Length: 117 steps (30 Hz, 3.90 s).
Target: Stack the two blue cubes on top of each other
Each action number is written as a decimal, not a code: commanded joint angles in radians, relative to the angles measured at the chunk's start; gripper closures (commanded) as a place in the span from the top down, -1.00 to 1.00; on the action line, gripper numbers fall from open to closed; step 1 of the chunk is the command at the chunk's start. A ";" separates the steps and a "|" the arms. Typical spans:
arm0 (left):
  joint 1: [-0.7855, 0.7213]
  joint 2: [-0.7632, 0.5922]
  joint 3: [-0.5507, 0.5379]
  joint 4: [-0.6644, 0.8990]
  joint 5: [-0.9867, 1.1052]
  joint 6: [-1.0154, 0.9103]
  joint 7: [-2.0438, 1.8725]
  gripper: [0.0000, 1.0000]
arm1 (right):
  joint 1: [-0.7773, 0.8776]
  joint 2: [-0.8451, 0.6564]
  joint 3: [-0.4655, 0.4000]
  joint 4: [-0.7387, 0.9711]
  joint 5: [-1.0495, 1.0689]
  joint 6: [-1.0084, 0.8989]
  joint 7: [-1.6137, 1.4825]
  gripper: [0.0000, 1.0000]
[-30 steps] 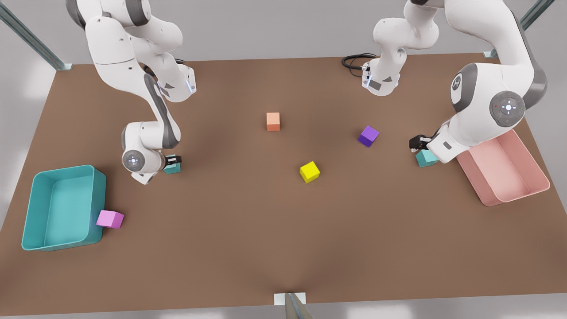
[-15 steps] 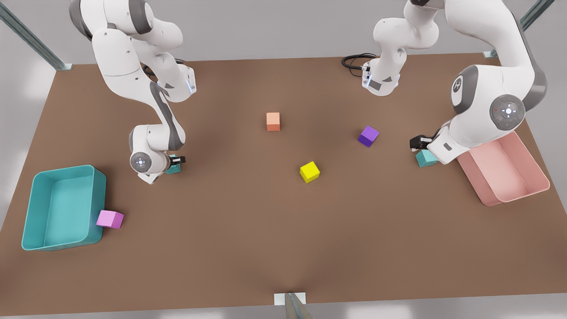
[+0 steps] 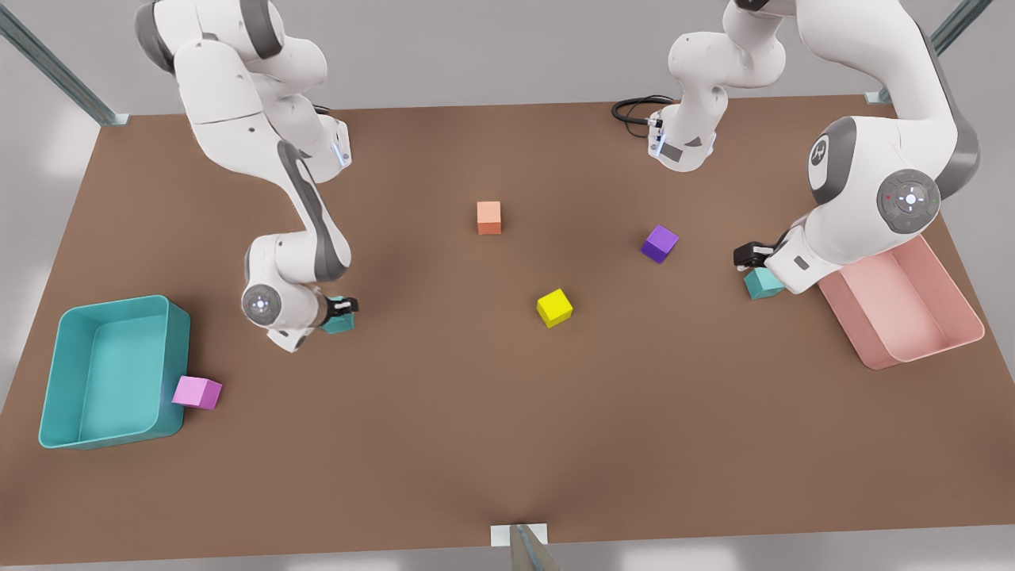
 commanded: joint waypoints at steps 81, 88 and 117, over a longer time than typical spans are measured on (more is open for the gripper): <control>-0.359 0.700 -0.186 0.343 0.006 0.467 -0.871 0.01 | -0.117 -0.358 -0.010 0.596 -0.276 -0.957 0.093 1.00; -0.367 0.724 -0.189 0.347 0.003 0.472 -0.873 0.01 | -0.117 -0.353 -0.010 0.596 -0.274 -0.957 0.093 1.00; -0.376 0.772 -0.186 0.413 0.005 0.582 -0.867 1.00 | -0.122 -0.272 -0.014 0.627 -0.264 -0.968 0.082 1.00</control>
